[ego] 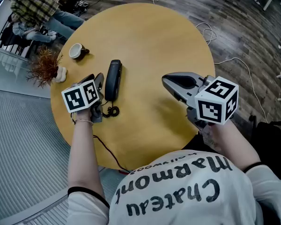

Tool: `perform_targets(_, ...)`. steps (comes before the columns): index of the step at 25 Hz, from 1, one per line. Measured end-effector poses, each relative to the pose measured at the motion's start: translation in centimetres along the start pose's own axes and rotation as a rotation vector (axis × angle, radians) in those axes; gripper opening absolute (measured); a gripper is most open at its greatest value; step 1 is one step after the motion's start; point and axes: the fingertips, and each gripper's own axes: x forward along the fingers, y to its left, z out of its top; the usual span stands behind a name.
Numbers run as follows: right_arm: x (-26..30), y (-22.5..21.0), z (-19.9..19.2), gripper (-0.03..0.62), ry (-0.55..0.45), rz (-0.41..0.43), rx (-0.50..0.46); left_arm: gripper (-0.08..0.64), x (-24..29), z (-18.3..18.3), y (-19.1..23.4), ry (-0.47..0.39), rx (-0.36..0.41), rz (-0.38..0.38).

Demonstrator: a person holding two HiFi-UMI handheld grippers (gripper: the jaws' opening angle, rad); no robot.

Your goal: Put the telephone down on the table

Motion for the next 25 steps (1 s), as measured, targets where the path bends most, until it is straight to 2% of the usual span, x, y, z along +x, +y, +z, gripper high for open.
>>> perform_targets(6,-0.9,0.6,0.8,0.015,0.008,0.048,-0.049,0.035,-3.0,0.7,-1.3,-0.122,-0.098,0.019)
perform_targets(8,-1.6,0.6,1.1,0.015,0.01,0.066,-0.06,0.023,-4.2,0.8,-2.3,-0.16,-0.138,0.011)
perform_targets(11,-2.6,0.6,2.0,0.015,0.018,0.092,-0.078,0.017,-6.5,1.6,-4.8,-0.211,-0.171,-0.031)
perform_targets(14,-4.0,0.3,3.2,0.015,0.022,0.118,-0.111,0.011,-9.2,3.3,-8.5,-0.308,-0.205,-0.102)
perform_targets(16,-5.3,0.0,4.0,0.015,0.01,0.14,-0.127,0.011,-11.1,4.8,-11.9,-0.385,-0.18,-0.152)
perform_targets(18,-6.5,0.1,4.9,0.015,-0.01,0.162,-0.14,0.009,-13.2,6.3,-15.7,-0.453,-0.085,-0.193)
perform_targets(20,-7.5,0.6,5.8,0.015,-0.024,0.201,-0.166,0.009,-15.4,7.2,-19.2,-0.516,0.0,-0.202)
perform_targets(23,-9.4,1.9,6.7,0.015,-0.034,0.275,-0.216,0.009,-19.0,7.5,-23.7,-0.611,-0.008,-0.209)
perform_targets(25,-11.2,2.9,7.1,0.015,-0.048,0.311,-0.245,0.009,-21.4,7.6,-26.9,-0.657,-0.037,-0.255)
